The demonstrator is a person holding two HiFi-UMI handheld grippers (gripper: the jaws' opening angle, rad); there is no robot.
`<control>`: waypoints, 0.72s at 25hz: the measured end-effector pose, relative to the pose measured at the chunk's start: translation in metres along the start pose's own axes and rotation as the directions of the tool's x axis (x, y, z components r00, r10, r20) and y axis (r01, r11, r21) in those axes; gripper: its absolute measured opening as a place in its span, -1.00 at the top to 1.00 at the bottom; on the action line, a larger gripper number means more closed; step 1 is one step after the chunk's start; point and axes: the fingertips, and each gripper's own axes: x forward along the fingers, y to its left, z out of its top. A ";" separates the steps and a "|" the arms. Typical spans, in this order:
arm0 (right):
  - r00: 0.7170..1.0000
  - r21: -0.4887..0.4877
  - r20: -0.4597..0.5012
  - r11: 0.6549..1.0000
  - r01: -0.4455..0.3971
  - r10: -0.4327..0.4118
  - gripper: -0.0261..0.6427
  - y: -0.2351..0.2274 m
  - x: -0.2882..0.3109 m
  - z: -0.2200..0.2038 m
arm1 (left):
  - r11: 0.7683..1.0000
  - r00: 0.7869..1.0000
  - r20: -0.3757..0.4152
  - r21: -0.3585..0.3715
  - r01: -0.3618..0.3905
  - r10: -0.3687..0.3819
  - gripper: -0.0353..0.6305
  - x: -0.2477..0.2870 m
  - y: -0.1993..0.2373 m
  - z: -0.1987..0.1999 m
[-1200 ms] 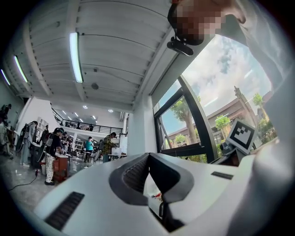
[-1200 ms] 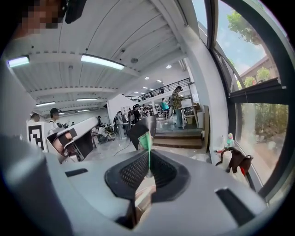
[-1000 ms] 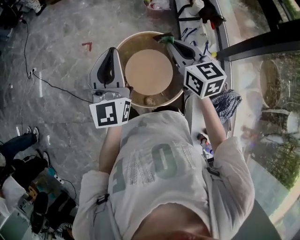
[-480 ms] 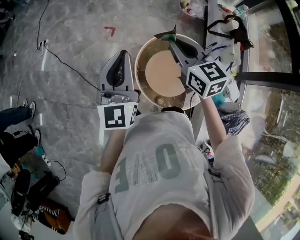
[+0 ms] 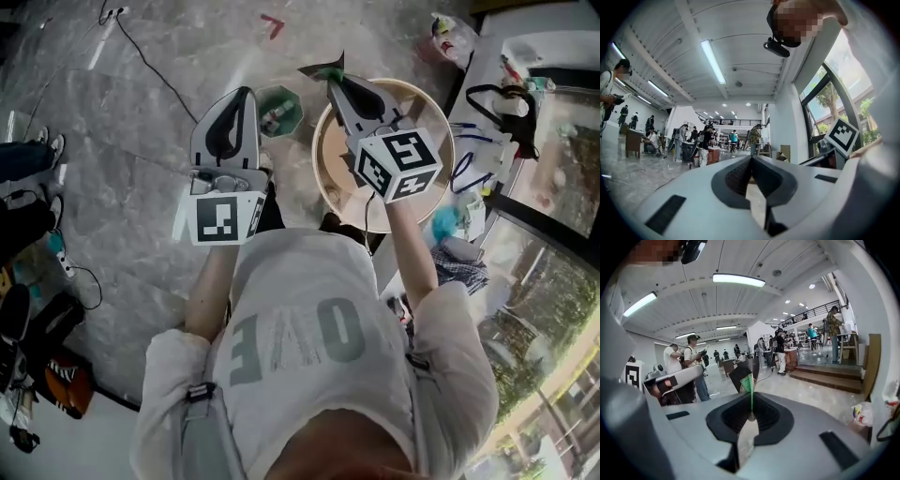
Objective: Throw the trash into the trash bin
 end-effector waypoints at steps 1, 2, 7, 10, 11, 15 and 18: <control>1.000 0.008 -0.026 1.000 -0.010 0.010 0.86 0.004 0.015 -0.009 | 1.000 0.999 -0.024 -0.012 -0.022 0.022 0.86 -0.002 0.013 -0.010; 0.998 0.014 -0.052 1.000 -0.019 0.020 0.86 0.008 0.031 -0.019 | 0.999 0.998 -0.048 -0.024 -0.045 0.043 0.86 -0.005 0.026 -0.021; 0.981 -0.044 -0.150 0.991 -0.127 0.119 0.86 0.015 0.110 -0.093 | 0.992 0.987 -0.133 -0.080 -0.102 0.091 0.86 -0.010 0.060 -0.066; 0.951 -0.071 -0.286 0.987 -0.145 0.119 0.86 0.015 0.144 -0.158 | 0.991 0.980 -0.180 -0.085 -0.105 0.088 0.86 -0.018 0.073 -0.087; 0.937 -0.075 -0.333 0.987 -0.141 0.109 0.86 0.014 0.153 -0.179 | 0.990 0.977 -0.192 -0.088 -0.113 0.094 0.86 -0.020 0.079 -0.093; 0.866 -0.077 -0.495 0.989 -0.125 0.071 0.86 0.004 0.178 -0.250 | 0.982 0.965 -0.221 -0.097 -0.163 0.138 0.86 -0.022 0.103 -0.105; 0.819 -0.087 -0.572 0.990 -0.114 0.044 0.86 -0.003 0.190 -0.286 | 0.981 0.962 -0.230 -0.086 -0.172 0.148 0.86 -0.023 0.117 -0.110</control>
